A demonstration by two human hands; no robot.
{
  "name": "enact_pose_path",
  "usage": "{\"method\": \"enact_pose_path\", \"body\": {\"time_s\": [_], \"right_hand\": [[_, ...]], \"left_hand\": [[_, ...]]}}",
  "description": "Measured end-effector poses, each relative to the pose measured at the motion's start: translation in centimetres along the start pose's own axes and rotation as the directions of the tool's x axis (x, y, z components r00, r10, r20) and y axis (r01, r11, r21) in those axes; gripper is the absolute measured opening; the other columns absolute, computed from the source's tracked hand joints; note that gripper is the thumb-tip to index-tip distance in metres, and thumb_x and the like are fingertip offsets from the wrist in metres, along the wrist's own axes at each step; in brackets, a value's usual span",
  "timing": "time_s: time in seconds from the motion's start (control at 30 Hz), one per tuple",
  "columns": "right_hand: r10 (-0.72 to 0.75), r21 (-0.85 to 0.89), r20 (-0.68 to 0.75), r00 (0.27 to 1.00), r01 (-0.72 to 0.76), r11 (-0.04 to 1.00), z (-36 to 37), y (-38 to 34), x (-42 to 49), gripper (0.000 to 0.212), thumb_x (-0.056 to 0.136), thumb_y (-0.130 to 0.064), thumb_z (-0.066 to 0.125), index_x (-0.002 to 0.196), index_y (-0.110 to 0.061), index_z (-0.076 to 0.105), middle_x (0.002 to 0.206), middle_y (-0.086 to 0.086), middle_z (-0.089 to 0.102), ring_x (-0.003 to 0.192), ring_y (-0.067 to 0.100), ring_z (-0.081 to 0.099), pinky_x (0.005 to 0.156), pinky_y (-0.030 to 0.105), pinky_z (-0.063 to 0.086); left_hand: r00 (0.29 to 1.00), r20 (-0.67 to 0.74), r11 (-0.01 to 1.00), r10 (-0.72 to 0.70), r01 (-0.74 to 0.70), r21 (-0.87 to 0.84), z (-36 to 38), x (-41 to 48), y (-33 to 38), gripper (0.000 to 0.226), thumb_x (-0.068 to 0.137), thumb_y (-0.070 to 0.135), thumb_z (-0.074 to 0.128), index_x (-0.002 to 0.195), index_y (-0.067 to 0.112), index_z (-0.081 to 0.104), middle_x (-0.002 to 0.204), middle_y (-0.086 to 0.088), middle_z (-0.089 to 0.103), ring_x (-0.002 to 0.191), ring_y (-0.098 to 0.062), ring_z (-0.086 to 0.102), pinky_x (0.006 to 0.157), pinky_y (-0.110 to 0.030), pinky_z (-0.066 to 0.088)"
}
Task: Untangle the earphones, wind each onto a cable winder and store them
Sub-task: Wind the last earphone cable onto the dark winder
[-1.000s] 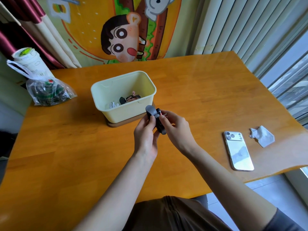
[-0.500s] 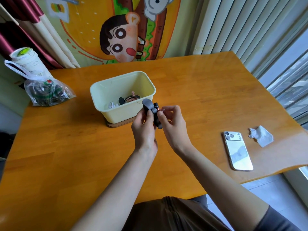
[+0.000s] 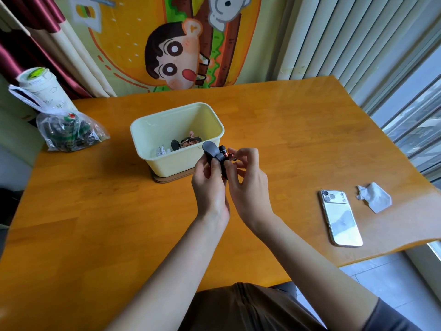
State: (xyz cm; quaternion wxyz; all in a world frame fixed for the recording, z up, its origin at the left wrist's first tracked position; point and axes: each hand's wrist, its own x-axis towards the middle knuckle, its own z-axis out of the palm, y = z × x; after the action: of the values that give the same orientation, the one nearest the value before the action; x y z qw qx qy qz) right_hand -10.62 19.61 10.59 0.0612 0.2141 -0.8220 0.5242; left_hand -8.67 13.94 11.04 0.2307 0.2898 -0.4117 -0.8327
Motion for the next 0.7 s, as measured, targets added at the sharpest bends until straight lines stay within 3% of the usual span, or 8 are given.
{"method": "enact_pose_path", "body": {"time_s": [0.13, 0.33, 0.47, 0.57, 0.7], "right_hand": [[0.005, -0.002, 0.009, 1.0, -0.005, 1.0, -0.1, 0.1, 0.1, 0.014, 0.093, -0.023, 0.058, 0.101, -0.015, 0.048, 0.088, -0.013, 0.059, 0.082, 0.008, 0.061, 0.069, 0.038, 0.052], [0.132, 0.048, 0.034, 0.991, -0.134, 0.99, -0.5, -0.2, 0.7, 0.015, 0.093, -0.024, 0.057, 0.092, -0.015, 0.045, 0.075, -0.02, 0.058, 0.08, 0.014, 0.064, 0.071, 0.046, 0.051], [0.226, 0.062, 0.09, 0.97, -0.232, 0.971, -0.7, -0.1, 1.4, 0.018, 0.092, -0.026, 0.056, 0.092, -0.011, 0.047, 0.076, -0.013, 0.058, 0.08, 0.023, 0.062, 0.074, 0.048, 0.049], [0.259, 0.075, 0.138, 0.956, -0.271, 0.96, -0.9, 0.1, 1.9, 0.016, 0.092, -0.022, 0.057, 0.095, -0.011, 0.046, 0.078, -0.007, 0.062, 0.077, 0.018, 0.061, 0.071, 0.039, 0.05], [0.201, 0.057, 0.23, 0.952, -0.219, 0.974, -1.5, 0.1, 2.6, 0.018, 0.092, -0.017, 0.057, 0.109, -0.018, 0.053, 0.082, -0.006, 0.068, 0.075, 0.008, 0.064, 0.063, 0.018, 0.047]], "left_hand": [[1.0, -0.019, 1.0, -0.015, 0.015, 0.007, -0.2, 0.0, 0.0, 0.03, 0.102, 0.008, 0.041, 0.125, 0.016, 0.057, 0.119, -0.009, 0.066, 0.109, -0.019, 0.064, 0.094, -0.035, 0.052], [0.998, -0.055, 1.0, -0.01, 0.009, -0.022, 0.0, 0.2, 0.1, 0.028, 0.101, 0.004, 0.04, 0.105, 0.022, 0.062, 0.102, -0.001, 0.069, 0.096, -0.013, 0.067, 0.085, -0.027, 0.055], [0.997, -0.077, 0.999, -0.025, 0.022, -0.037, -0.4, 0.1, -0.2, 0.028, 0.1, 0.002, 0.042, 0.118, 0.014, 0.061, 0.108, -0.005, 0.069, 0.098, -0.015, 0.067, 0.078, -0.024, 0.056], [0.996, -0.083, 1.0, -0.026, 0.024, -0.02, -0.5, 0.1, -0.3, 0.031, 0.1, 0.004, 0.044, 0.127, 0.012, 0.057, 0.117, -0.007, 0.067, 0.106, -0.017, 0.066, 0.077, -0.023, 0.056], [0.997, -0.079, 1.0, -0.016, 0.017, 0.016, -0.8, 0.3, -0.3, 0.03, 0.1, 0.007, 0.045, 0.127, 0.014, 0.058, 0.117, -0.004, 0.067, 0.106, -0.014, 0.065, 0.076, -0.022, 0.054]]}}
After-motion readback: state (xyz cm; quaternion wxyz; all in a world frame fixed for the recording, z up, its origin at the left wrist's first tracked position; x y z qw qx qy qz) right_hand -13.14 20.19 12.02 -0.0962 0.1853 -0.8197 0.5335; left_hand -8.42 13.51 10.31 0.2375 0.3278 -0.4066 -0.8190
